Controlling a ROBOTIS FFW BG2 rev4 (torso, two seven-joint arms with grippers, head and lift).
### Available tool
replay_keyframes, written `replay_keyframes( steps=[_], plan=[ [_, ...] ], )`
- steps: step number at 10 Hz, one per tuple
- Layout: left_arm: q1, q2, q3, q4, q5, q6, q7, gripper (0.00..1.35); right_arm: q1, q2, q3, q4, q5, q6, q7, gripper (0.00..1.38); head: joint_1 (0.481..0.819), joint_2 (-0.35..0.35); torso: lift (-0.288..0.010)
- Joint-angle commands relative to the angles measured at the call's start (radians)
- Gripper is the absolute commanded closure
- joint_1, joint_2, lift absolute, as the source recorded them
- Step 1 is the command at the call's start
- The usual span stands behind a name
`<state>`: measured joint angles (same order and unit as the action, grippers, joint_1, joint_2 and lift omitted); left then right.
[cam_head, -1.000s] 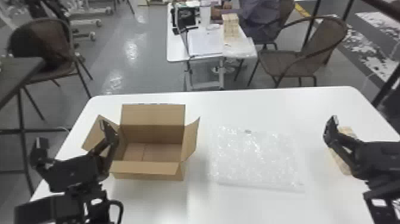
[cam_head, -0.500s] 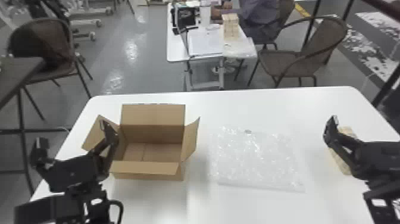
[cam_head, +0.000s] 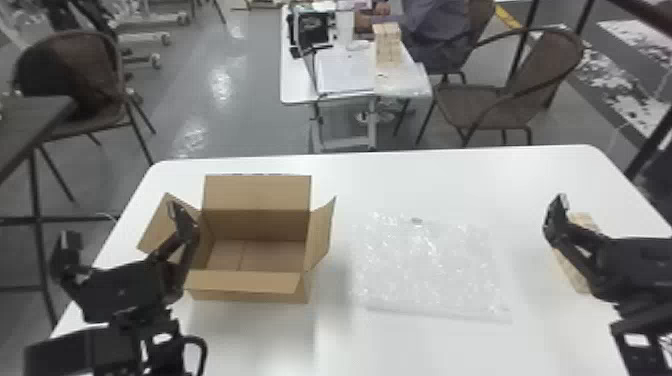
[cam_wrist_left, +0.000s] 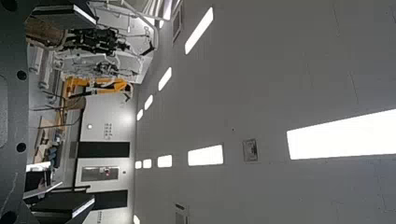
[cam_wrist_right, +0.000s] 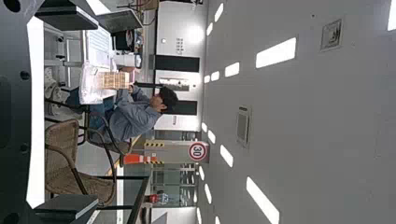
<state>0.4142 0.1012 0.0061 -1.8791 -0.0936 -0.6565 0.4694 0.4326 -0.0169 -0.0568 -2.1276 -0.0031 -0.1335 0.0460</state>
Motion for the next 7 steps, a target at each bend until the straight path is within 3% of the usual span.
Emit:
replay_keyframes(
  steps=[1, 7],
  plan=[
    [0.000, 0.000, 0.000, 0.000, 0.000, 0.000, 0.000, 0.00, 0.000, 0.000, 0.000, 0.000, 0.000, 0.000, 0.000, 0.00, 0.678, 0.086, -0.100],
    [0.000, 0.000, 0.000, 0.000, 0.000, 0.000, 0.000, 0.00, 0.000, 0.000, 0.000, 0.000, 0.000, 0.000, 0.000, 0.00, 0.678, 0.086, -0.100]
  ],
)
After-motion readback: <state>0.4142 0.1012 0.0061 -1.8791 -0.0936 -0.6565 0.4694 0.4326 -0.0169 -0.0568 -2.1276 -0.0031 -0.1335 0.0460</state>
